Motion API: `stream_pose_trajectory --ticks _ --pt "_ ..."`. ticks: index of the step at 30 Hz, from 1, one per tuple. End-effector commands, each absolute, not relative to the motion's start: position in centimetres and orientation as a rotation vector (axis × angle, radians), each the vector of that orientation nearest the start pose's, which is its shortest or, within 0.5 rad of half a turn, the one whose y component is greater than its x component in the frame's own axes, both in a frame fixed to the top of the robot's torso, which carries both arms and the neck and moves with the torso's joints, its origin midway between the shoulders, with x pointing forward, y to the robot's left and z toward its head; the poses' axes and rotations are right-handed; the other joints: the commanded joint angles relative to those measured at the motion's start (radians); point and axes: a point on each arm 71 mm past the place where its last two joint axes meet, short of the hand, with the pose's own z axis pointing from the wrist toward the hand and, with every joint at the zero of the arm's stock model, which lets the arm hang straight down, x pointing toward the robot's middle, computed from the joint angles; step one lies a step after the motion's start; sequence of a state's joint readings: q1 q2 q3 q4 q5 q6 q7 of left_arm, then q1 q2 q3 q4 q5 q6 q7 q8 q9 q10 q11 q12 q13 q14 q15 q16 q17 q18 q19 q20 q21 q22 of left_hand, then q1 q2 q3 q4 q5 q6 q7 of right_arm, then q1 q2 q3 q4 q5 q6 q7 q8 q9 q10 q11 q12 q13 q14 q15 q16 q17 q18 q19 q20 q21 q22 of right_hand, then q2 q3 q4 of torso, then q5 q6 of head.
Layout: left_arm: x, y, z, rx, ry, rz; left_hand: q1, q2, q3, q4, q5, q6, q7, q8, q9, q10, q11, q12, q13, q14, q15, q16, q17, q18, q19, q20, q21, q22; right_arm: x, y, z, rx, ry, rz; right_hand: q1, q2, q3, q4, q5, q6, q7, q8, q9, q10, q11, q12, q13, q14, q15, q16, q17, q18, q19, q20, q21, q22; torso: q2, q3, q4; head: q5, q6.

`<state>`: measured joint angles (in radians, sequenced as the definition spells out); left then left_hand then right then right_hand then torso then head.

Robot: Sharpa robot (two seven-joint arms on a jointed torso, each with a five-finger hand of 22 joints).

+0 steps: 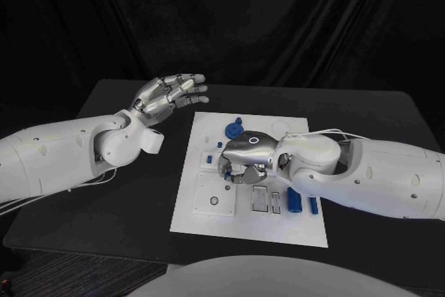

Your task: Assemble the parts on the task board

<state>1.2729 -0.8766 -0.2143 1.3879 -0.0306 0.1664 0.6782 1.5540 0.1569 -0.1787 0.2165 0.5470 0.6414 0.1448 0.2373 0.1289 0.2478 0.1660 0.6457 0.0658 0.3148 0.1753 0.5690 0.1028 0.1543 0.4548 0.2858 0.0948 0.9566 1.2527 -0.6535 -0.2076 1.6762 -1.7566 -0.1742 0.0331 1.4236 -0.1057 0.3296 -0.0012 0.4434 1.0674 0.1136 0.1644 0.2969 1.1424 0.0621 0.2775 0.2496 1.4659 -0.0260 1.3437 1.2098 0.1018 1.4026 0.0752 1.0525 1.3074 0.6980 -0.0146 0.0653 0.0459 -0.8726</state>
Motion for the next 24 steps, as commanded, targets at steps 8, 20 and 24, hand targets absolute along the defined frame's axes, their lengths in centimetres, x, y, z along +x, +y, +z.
stream_pose_trajectory --ticks 8,20,24 --pt "48.8 24.9 -18.2 -0.806 1.297 -2.003 0.01 0.0 0.001 -0.006 0.002 0.0 0.005 0.004 -0.002 -0.008 0.001 0.004 -0.001 0.0 0.01 0.004 -0.001 0.01 0.005 0.0 -0.005 -0.001 40.1 -6.0 -21.7 -0.901 1.674 0.855 0.011 0.0 0.007 -0.002 -0.008 0.001 0.003 -0.011 -0.005 0.021 -0.014 -0.008 -0.004 0.022 -0.004 -0.005 -0.004 -0.005 0.002 -0.001 -0.008 0.135 -0.001 -0.0003 -0.0003 0.001 0.0" --pt "48.8 24.8 -18.2 -0.806 1.302 -2.006 0.01 0.001 0.002 -0.006 0.002 0.0 0.005 0.004 -0.002 -0.009 0.001 0.004 -0.001 0.0 0.01 0.004 -0.002 0.01 0.005 0.0 -0.005 -0.001 39.9 -5.9 -22.3 -0.909 1.705 0.85 0.013 -0.001 0.008 -0.004 -0.009 -0.001 0.004 -0.015 -0.008 0.021 -0.014 -0.012 -0.006 0.021 -0.003 -0.006 -0.006 -0.004 0.001 -0.001 -0.011 0.134 -0.001 -0.0003 0.0006 0.0 0.0" --pt "48.9 24.8 -18.2 -0.806 1.304 -2.006 0.01 0.001 0.002 -0.006 0.002 0.0 0.005 0.004 -0.002 -0.009 0.001 0.004 -0.001 0.0 0.01 0.004 -0.002 0.01 0.005 0.0 -0.005 -0.001 39.8 -5.9 -22.4 -0.909 1.711 0.85 0.014 -0.002 0.009 -0.004 -0.009 -0.002 0.004 -0.017 -0.009 0.021 -0.013 -0.014 -0.007 0.021 -0.003 -0.008 -0.007 -0.004 0.001 -0.001 -0.012 0.134 -0.001 -0.0004 0.0005 0.002 0.0"
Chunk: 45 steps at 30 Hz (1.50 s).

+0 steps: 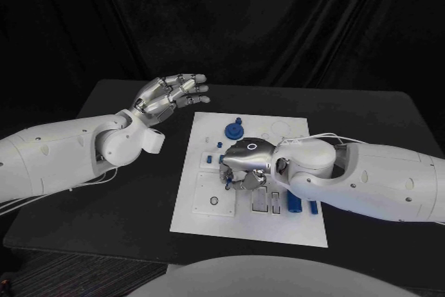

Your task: Assemble the parts on the task board

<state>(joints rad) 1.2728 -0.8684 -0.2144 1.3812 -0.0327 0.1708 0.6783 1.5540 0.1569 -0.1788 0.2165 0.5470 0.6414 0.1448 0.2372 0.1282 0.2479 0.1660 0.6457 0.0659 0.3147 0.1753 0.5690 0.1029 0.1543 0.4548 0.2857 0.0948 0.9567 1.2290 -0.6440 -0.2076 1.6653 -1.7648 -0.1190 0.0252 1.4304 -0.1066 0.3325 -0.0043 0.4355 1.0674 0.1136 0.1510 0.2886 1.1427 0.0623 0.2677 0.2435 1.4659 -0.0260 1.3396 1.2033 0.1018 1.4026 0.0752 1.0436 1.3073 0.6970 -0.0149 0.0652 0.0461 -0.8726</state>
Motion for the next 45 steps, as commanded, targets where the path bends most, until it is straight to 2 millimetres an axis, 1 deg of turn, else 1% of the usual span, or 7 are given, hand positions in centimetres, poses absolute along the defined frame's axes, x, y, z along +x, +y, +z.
stream_pose_trajectory --ticks 1,13,36,42,43,45 --pt "48.88 24.77 -18.24 -0.806 1.305 -2.006 0.011 0.002 0.003 -0.007 0.002 0.0 0.005 0.005 -0.001 -0.009 0.001 0.005 -0.001 0.0 0.01 0.004 -0.002 0.01 0.005 0.0 -0.006 -0.002 39.74 -5.9 -22.46 -0.909 1.711 0.851 0.007 -0.001 0.006 -0.001 -0.001 -0.002 0.004 -0.003 -0.001 0.021 -0.013 -0.004 -0.001 0.021 -0.003 -0.003 -0.001 -0.004 0.001 -0.001 -0.003 0.134 0.0 -0.0001 0.0007 0.002 0.0" --pt "48.94 24.72 -18.3 -0.808 1.311 -2.007 0.012 0.003 0.005 -0.008 0.002 0.0 0.006 0.005 -0.002 -0.009 0.001 0.005 -0.001 0.0 0.01 0.004 -0.002 0.009 0.005 0.0 -0.006 -0.002 39.57 -5.72 -22.54 -0.921 1.699 0.852 0.009 -0.002 0.007 -0.003 0.0 -0.003 0.005 -0.006 -0.003 0.021 -0.013 -0.007 -0.002 0.021 -0.002 -0.004 0.0 -0.004 0.0 -0.001 -0.004 0.134 0.0 -0.0002 0.0005 0.004 0.0" --pt "48.98 24.59 -18.42 -0.811 1.322 -2.01 0.014 0.005 0.008 -0.01 0.002 -0.001 0.006 0.005 -0.002 -0.01 0.001 0.005 -0.001 0.0 0.011 0.005 -0.003 0.009 0.005 0.0 -0.006 -0.002 39.46 -5.24 -23.15 -0.93 1.716 0.854 0.013 -0.005 0.007 -0.007 -0.001 -0.008 0.008 -0.014 -0.009 0.025 -0.011 -0.011 -0.004 0.019 -0.001 -0.006 -0.003 -0.003 -0.002 0.0 -0.008 0.133 -0.001 -0.0005 0.0009 0.005 0.0" --pt "49.01 24.61 -18.46 -0.813 1.327 -2.008 0.016 0.006 0.01 -0.011 0.002 -0.001 0.006 0.005 -0.002 -0.011 0.001 0.006 -0.001 0.0 0.012 0.005 -0.003 0.009 0.005 0.0 -0.007 -0.002 39.23 -5.1 -23.27 -0.933 1.715 0.866 0.009 -0.006 0.006 -0.005 -0.008 -0.012 0.01 -0.021 -0.013 0.023 -0.009 -0.015 -0.006 0.019 0.001 -0.006 -0.003 -0.003 -0.002 0.002 -0.009 0.133 -0.001 -0.0005 0.001 0.007 0.0" --pt "49.02 24.63 -18.47 -0.814 1.328 -2.007 0.016 0.006 0.01 -0.011 0.002 -0.001 0.006 0.005 -0.002 -0.011 0.001 0.006 -0.001 0.0 0.012 0.005 -0.003 0.009 0.005 0.0 -0.007 -0.002 39.21 -5.1 -23.28 -0.933 1.714 0.867 0.008 -0.006 0.005 -0.004 -0.022 -0.014 0.012 -0.025 -0.016 0.021 -0.008 -0.018 -0.006 0.018 0.002 -0.007 -0.003 -0.003 -0.004 0.003 -0.011 0.132 -0.001 -0.0003 0.001 0.007 0.0" --pt "49.03 24.65 -18.49 -0.815 1.33 -2.005 0.017 0.008 0.013 -0.013 0.002 -0.002 0.006 0.005 -0.003 -0.011 0.001 0.006 -0.001 0.0 0.012 0.006 -0.003 0.009 0.005 0.0 -0.007 -0.002 39.18 -5.1 -23.3 -0.934 1.714 0.869 0.006 -0.006 0.003 -0.003 -0.034 -0.018 0.013 -0.03 -0.02 0.017 -0.006 -0.021 -0.007 0.018 0.004 -0.007 -0.003 -0.003 -0.005 0.004 -0.014 0.131 -0.001 -0.0004 0.0007 0.007 0.0"
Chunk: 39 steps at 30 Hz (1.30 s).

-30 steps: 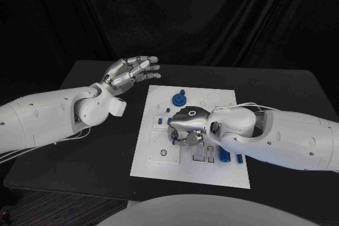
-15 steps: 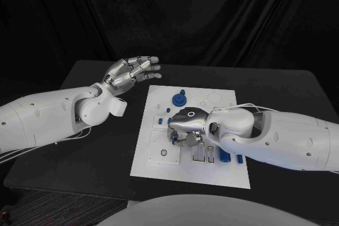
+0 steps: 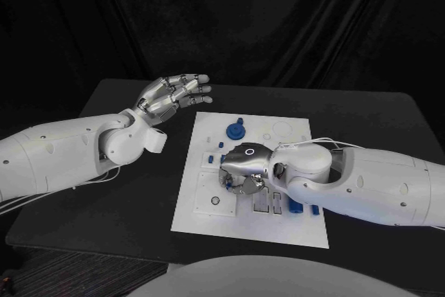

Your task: Assemble the parts on the task board

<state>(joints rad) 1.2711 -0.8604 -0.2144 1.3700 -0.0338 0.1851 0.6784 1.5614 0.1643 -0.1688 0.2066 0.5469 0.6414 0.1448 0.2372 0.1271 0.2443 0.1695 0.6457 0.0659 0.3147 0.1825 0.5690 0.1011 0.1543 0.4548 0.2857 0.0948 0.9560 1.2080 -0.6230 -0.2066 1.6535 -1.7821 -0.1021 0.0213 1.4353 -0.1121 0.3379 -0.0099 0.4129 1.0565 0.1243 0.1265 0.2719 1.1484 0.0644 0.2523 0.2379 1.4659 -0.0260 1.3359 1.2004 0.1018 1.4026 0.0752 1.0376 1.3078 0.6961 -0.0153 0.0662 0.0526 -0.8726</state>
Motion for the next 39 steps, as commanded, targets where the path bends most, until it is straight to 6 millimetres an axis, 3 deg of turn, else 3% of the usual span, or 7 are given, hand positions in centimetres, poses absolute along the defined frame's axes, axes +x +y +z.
stream_pose_trajectory --ticks 1,10,21,27,31,36,39 --pt "49.0 24.7 -18.5 -0.815 1.331 -2.004 0.01 0.001 0.003 -0.003 0.002 -0.002 0.006 0.005 -0.002 -0.007 -0.002 0.006 -0.001 0.0 0.005 0.006 -0.002 0.009 0.006 0.0 -0.007 -0.001 39.2 -5.1 -23.3 -0.934 1.715 0.87 -0.001 -0.001 -0.004 0.005 -0.027 -0.011 0.004 -0.01 -0.006 0.009 -0.007 -0.007 -0.001 0.017 0.005 -0.004 0.0 -0.002 -0.007 0.005 -0.011 0.13 0.0 0.0001 0.0001 0.001 0.0" --pt "49.1 24.7 -18.6 -0.818 1.338 -2.002 0.011 0.002 0.005 -0.004 0.002 -0.002 0.007 0.005 -0.002 -0.007 -0.003 0.007 -0.001 0.001 0.005 0.007 -0.002 0.009 0.006 0.0 -0.007 -0.001 39.2 -5.3 -23.4 -0.935 1.722 0.864 -0.046 -0.018 -0.038 0.047 -0.165 -0.095 0.016 -0.063 -0.04 -0.102 0.021 -0.038 -0.008 -0.004 0.031 -0.023 -0.027 0.008 -0.038 0.026 -0.081 0.113 0.0 0.0001 0.0 0.0 0.0" --pt "49.1 24.8 -18.7 -0.824 1.35 -1.994 0.011 0.002 0.008 -0.005 -0.001 -0.003 0.007 0.005 -0.002 -0.008 -0.003 0.008 -0.001 0.002 0.007 0.008 -0.002 0.008 0.006 0.0 -0.007 -0.001 39.5 -6.0 -23.4 -0.907 1.718 0.845 -0.015 -0.017 -0.193 0.104 -0.263 -0.312 -0.043 -0.058 -0.116 -0.411 0.068 -0.043 -0.024 -0.08 0.046 -0.083 -0.117 0.035 -0.12 0.047 -0.269 0.075 0.0 0.0002 0.0 0.002 0.0" --pt "49.1 24.9 -18.7 -0.826 1.352 -1.991 0.011 0.002 0.008 -0.005 -0.002 -0.003 0.008 0.005 -0.003 -0.008 -0.003 0.008 -0.001 0.002 0.008 0.008 -0.002 0.008 0.006 0.0 -0.007 -0.001 39.5 -7.1 -22.6 -0.867 1.671 0.859 0.091 -0.053 -0.265 0.27 -0.24 -0.311 -0.05 -0.049 -0.137 -0.548 0.082 -0.012 -0.065 -0.138 0.057 -0.129 -0.191 0.051 -0.172 0.058 -0.399 0.052 0.0 0.0005 0.0 0.001 0.0" --pt "49.1 25.1 -18.7 -0.828 1.352 -1.988 0.011 0.002 0.008 -0.005 -0.002 -0.003 0.008 0.005 -0.003 -0.008 -0.003 0.008 -0.001 0.002 0.008 0.009 -0.002 0.008 0.006 0.0 -0.007 -0.001 39.9 -8.3 -20.8 -0.8 1.654 0.869 0.099 -0.039 -0.263 0.295 -0.224 -0.297 -0.048 -0.043 -0.138 -0.547 0.085 0.008 -0.073 -0.131 0.059 -0.121 -0.186 0.049 -0.162 0.06 -0.387 0.057 -0.001 0.0009 -0.0005 -0.003 0.0" --pt "49.0 25.3 -18.7 -0.831 1.352 -1.982 0.01 0.002 0.009 -0.005 -0.002 -0.003 0.008 0.005 -0.003 -0.009 -0.003 0.008 -0.001 0.003 0.009 0.009 -0.002 0.008 0.007 0.0 -0.007 -0.001 41.2 -10.8 -17.9 -0.7 1.645 0.852 0.08 -0.021 -0.265 0.293 -0.19 -0.267 0.001 -0.032 -0.143 -0.524 0.1 0.031 -0.094 -0.09 0.094 -0.084 -0.149 0.032 -0.11 0.082 -0.308 0.075 -0.002 0.0006 0.0006 -0.008 0.0" --pt "49.0 25.4 -18.7 -0.832 1.352 -1.978 0.01 0.003 0.009 -0.005 -0.002 -0.003 0.008 0.005 -0.003 -0.008 -0.003 0.008 -0.001 0.004 0.01 0.01 -0.002 0.008 0.007 0.0 -0.007 -0.001 42.1 -12.8 -16.4 -0.653 1.64 0.809 0.065 -0.013 -0.267 0.289 -0.197 -0.254 -0.005 -0.033 -0.153 -0.46 0.096 0.047 -0.109 -0.07 0.093 -0.08 -0.149 0.032 -0.081 0.087 -0.273 0.081 -0.001 0.0013 -0.0011 -0.009 0.0"
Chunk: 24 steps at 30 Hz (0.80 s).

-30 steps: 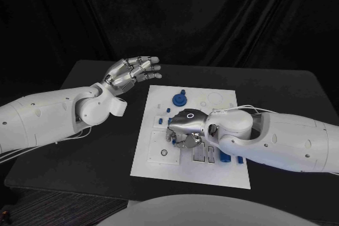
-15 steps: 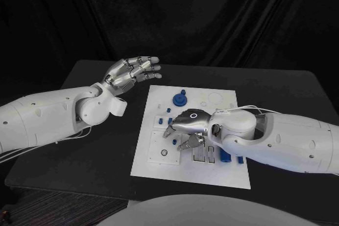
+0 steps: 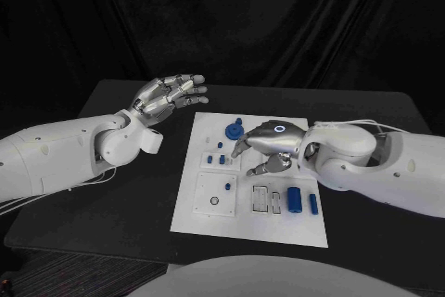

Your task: Assemble the parts on the task board

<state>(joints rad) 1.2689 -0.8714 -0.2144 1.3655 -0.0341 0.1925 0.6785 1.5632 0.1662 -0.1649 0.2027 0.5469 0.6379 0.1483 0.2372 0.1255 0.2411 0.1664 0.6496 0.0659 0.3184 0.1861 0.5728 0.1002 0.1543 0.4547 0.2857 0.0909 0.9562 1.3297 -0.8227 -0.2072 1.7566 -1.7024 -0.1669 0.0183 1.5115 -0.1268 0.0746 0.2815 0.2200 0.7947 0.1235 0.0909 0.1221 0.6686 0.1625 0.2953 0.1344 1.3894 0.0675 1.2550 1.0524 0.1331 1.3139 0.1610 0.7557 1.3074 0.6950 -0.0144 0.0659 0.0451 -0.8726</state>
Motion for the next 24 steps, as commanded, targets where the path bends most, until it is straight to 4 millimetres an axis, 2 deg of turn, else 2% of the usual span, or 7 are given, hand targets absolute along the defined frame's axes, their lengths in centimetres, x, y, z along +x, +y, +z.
stream_pose_trajectory --ticks 1,6,7,12,20,23,24 --pt "49.0 25.4 -18.7 -0.833 1.352 -1.978 0.008 0.001 0.005 -0.001 -0.002 0.001 0.004 0.005 -0.001 -0.005 0.0 0.004 -0.001 0.001 0.007 0.006 -0.002 0.007 0.007 0.0 -0.003 -0.001 42.2 -13.2 -16.2 -0.644 1.642 0.798 -0.017 0.001 -0.007 -0.003 -0.008 0.012 -0.005 0.003 -0.006 0.035 -0.006 0.004 -0.011 0.013 -0.004 0.004 0.002 0.0 0.015 0.001 0.018 0.083 0.001 0.0 -0.0008 -0.002 0.0" --pt "49.0 25.3 -18.7 -0.833 1.355 -1.978 0.007 0.004 0.009 -0.001 0.002 0.002 0.004 0.006 -0.002 -0.005 0.0 0.006 -0.001 0.004 0.01 0.009 -0.002 0.006 0.009 0.001 -0.003 -0.001 43.2 -16.3 -15.6 -0.624 1.659 0.681 -0.038 -0.008 -0.015 0.002 -0.034 0.02 -0.026 -0.004 -0.022 0.083 -0.016 -0.011 -0.047 0.047 -0.016 0.009 0.013 -0.006 0.053 -0.011 0.062 0.089 0.0 -0.0012 0.0007 -0.008 0.0" --pt "49.0 25.3 -18.7 -0.833 1.355 -1.979 0.007 0.004 0.009 -0.001 0.002 0.002 0.004 0.006 -0.002 -0.005 0.0 0.006 -0.001 0.004 0.01 0.009 -0.002 0.006 0.009 0.001 -0.003 -0.001 43.2 -16.7 -15.7 -0.63 1.661 0.662 -0.052 -0.018 -0.019 0.005 -0.053 0.018 -0.065 -0.008 -0.029 0.095 -0.017 -0.021 -0.06 0.051 -0.018 0.003 0.007 -0.007 0.057 -0.012 0.059 0.087 0.0 -0.0011 0.0 -0.008 0.0" --pt "49.0 25.1 -18.8 -0.832 1.357 -1.983 0.008 0.005 0.01 -0.001 0.003 0.002 0.003 0.006 -0.002 -0.005 0.0 0.006 -0.001 0.004 0.011 0.009 -0.002 0.006 0.009 0.001 -0.003 -0.001 43.3 -18.5 -16.4 -0.641 1.68 0.58 -0.072 -0.041 -0.026 0.012 -0.077 0.022 -0.093 -0.011 -0.035 0.106 -0.018 -0.038 -0.071 0.058 -0.019 0.005 0.011 -0.01 0.067 -0.015 0.077 0.091 0.001 -0.0012 0.0002 -0.005 0.0" --pt "49.0 25.0 -18.8 -0.833 1.36 -1.984 0.009 0.006 0.013 -0.003 0.004 0.001 0.003 0.006 -0.002 -0.006 -0.001 0.006 -0.001 0.004 0.011 0.009 -0.002 0.005 0.01 0.001 -0.003 -0.001 43.1 -19.6 -17.6 -0.637 1.719 0.54 -0.098 -0.04 -0.027 0.012 -0.111 0.04 -0.079 -0.008 -0.042 0.147 -0.025 -0.048 -0.07 0.063 -0.024 0.002 0.011 -0.01 0.072 -0.019 0.075 0.091 0.002 0.0 0.0016 -0.008 0.0" --pt "49.0 24.9 -18.9 -0.834 1.362 -1.985 0.011 0.009 0.018 -0.004 0.005 0.0 0.003 0.006 -0.003 -0.008 0.0 0.006 -0.001 0.003 0.011 0.01 -0.003 0.004 0.01 0.001 -0.003 -0.001 42.7 -19.5 -18.2 -0.641 1.727 0.553 -0.105 -0.031 -0.023 0.01 -0.118 0.049 -0.046 -0.009 -0.047 0.194 -0.036 -0.05 -0.07 0.069 -0.033 0.004 0.017 -0.011 0.079 -0.027 0.085 0.094 0.001 -0.0002 0.0005 -0.005 0.0" --pt "49.0 24.9 -18.9 -0.834 1.362 -1.985 0.011 0.009 0.018 -0.004 0.005 0.0 0.003 0.006 -0.003 -0.008 0.0 0.006 -0.001 0.003 0.011 0.01 -0.003 0.004 0.01 0.001 -0.003 -0.001 42.7 -19.5 -18.3 -0.642 1.728 0.555 -0.105 -0.031 -0.023 0.01 -0.118 0.049 -0.046 -0.009 -0.047 0.195 -0.036 -0.05 -0.07 0.069 -0.033 0.004 0.017 -0.011 0.079 -0.027 0.085 0.094 0.001 0.0 0.0003 -0.005 0.0"
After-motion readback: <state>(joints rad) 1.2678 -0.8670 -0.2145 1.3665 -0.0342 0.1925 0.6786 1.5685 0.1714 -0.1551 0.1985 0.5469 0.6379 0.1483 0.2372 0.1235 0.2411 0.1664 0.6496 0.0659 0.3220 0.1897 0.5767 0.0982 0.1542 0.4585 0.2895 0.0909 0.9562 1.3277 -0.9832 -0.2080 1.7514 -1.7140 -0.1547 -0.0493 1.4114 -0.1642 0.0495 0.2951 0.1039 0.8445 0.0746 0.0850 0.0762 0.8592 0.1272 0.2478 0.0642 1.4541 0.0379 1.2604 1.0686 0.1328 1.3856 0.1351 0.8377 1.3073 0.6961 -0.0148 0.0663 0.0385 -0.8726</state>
